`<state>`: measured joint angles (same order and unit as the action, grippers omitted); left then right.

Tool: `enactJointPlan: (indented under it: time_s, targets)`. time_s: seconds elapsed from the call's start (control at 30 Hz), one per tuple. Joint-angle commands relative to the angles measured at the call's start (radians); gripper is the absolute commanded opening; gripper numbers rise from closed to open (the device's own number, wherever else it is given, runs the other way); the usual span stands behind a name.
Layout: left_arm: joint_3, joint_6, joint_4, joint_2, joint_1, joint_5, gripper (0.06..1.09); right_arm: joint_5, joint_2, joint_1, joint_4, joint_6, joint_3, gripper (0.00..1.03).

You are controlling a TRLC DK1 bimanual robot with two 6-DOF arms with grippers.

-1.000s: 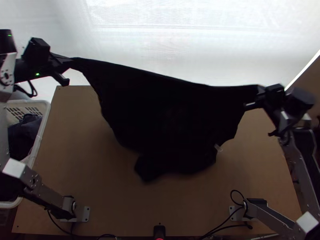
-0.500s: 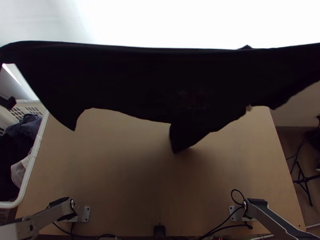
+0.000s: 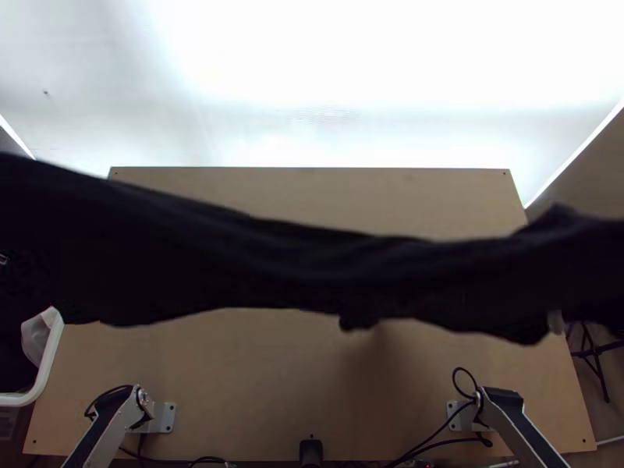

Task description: Fold the t-shirt

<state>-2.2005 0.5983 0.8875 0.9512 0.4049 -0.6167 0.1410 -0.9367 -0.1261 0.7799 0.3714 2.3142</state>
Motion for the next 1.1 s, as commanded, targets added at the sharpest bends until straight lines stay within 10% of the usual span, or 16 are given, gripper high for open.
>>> enactJointPlan:
  time_s: [0.0, 0.47, 1.07]
  targets:
    - [0.002, 0.015, 0.028, -0.100, -0.026, -0.003, 0.09, 0.072, 0.068, -0.063, 0.015, 0.015, 0.022, 0.03]
    - [0.318, -0.086, 0.203, -0.154, -0.083, 0.002, 0.09, 0.074, 0.099, -0.017, 0.108, -0.086, -0.254, 0.03]
    - [1.191, -0.015, -0.291, 0.189, -0.080, 0.060, 0.09, 0.074, -0.074, 0.057, -0.404, -0.167, -1.354, 0.03]
